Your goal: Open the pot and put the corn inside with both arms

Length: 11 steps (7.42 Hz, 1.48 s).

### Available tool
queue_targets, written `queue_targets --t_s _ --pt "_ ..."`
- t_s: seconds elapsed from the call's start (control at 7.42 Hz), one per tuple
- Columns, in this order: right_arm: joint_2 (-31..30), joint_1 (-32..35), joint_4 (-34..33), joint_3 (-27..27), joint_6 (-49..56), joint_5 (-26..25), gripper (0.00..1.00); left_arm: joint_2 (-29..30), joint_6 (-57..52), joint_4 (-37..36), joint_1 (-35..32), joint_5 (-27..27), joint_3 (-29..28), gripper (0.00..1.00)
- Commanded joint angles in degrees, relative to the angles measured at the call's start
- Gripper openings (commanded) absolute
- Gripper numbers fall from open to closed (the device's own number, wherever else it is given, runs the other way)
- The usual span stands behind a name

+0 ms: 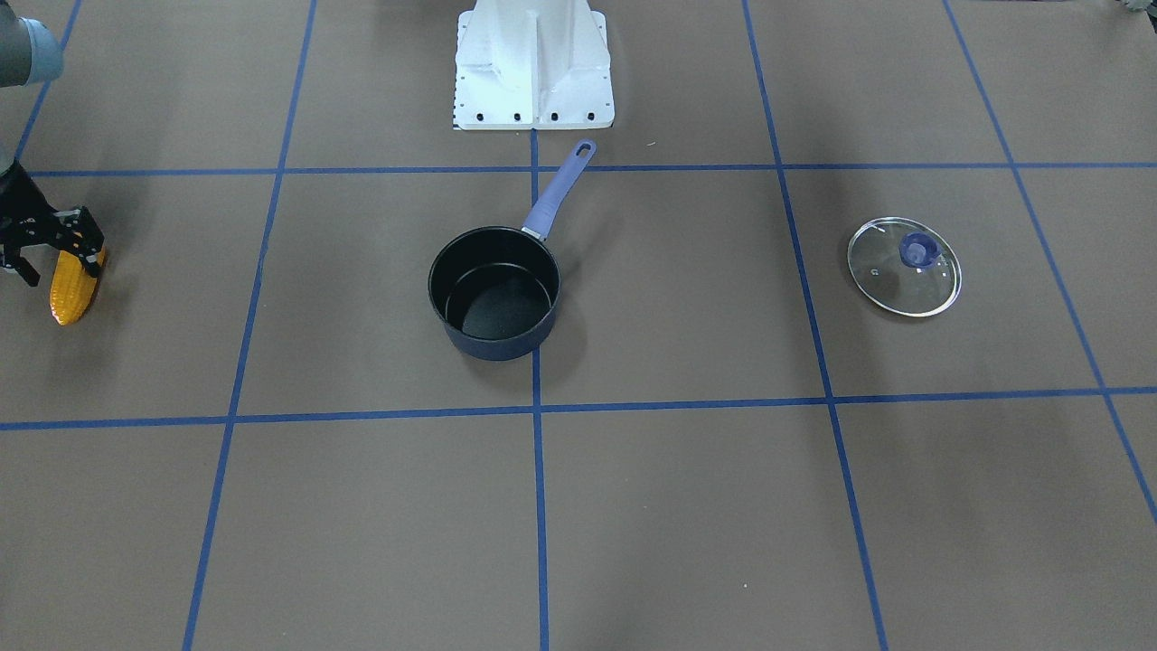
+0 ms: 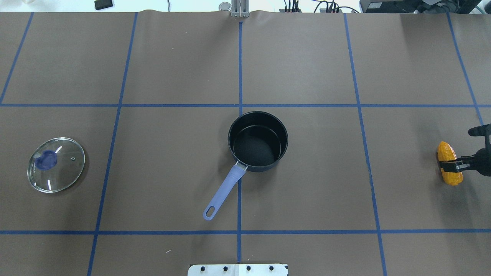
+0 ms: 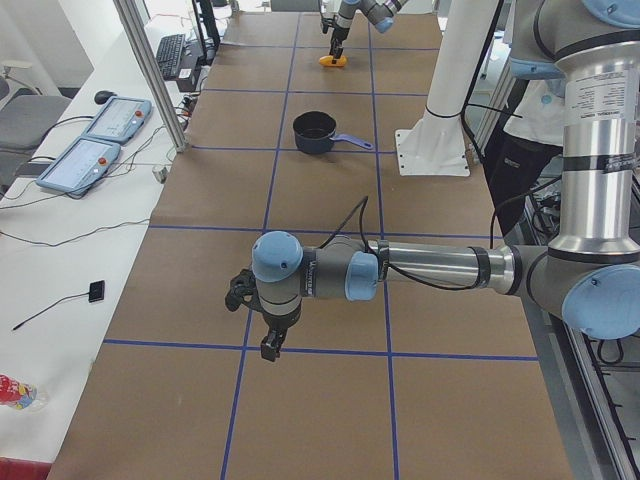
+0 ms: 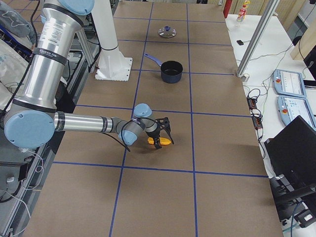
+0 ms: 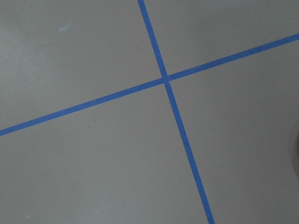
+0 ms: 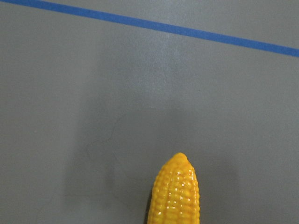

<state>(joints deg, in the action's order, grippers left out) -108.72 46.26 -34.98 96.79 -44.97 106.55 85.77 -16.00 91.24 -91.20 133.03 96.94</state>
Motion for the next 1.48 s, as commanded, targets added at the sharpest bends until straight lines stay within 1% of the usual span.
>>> queue_targets --t_s 0.0,0.13,0.27,0.4,0.54,0.81,0.94,1.08,1.21,1.35 --pt "0.4 -0.4 0.4 1.3 -0.1 1.0 0.00 0.0 0.0 0.1 0.1 0.0 0.0 0.99" --pt "1.6 -0.2 0.0 2.3 -0.1 1.9 0.00 0.0 0.0 0.1 0.1 0.0 0.0 0.99" --pt "3.1 1.2 -0.3 3.0 -0.1 4.0 0.00 0.0 0.0 -0.1 0.1 0.1 0.1 0.99" --pt "7.8 4.4 -4.0 3.1 0.0 6.8 0.00 0.0 0.0 -0.2 0.1 0.1 0.1 0.99" --pt "13.8 7.1 -10.7 3.2 -0.1 8.8 0.00 0.0 0.0 -0.3 0.1 0.1 0.1 0.99" --pt "24.0 8.2 -22.2 3.8 -0.1 9.1 0.00 0.0 0.0 -0.2 0.1 0.1 0.0 0.99" --pt "30.2 8.1 -30.8 5.1 -0.4 9.1 0.00 0.0 0.0 0.0 0.1 0.1 0.0 1.00" --pt "35.7 8.0 -38.2 6.6 -3.2 9.1 0.00 0.0 0.0 0.1 0.1 0.1 -0.1 0.99" --pt "40.7 5.7 -41.9 6.7 -8.7 8.7 0.00 0.1 0.0 0.1 0.1 0.1 -0.1 0.99" --pt "43.5 2.5 -42.1 6.7 -13.1 6.6 0.00 0.2 0.0 0.2 0.2 0.1 -0.1 0.99"
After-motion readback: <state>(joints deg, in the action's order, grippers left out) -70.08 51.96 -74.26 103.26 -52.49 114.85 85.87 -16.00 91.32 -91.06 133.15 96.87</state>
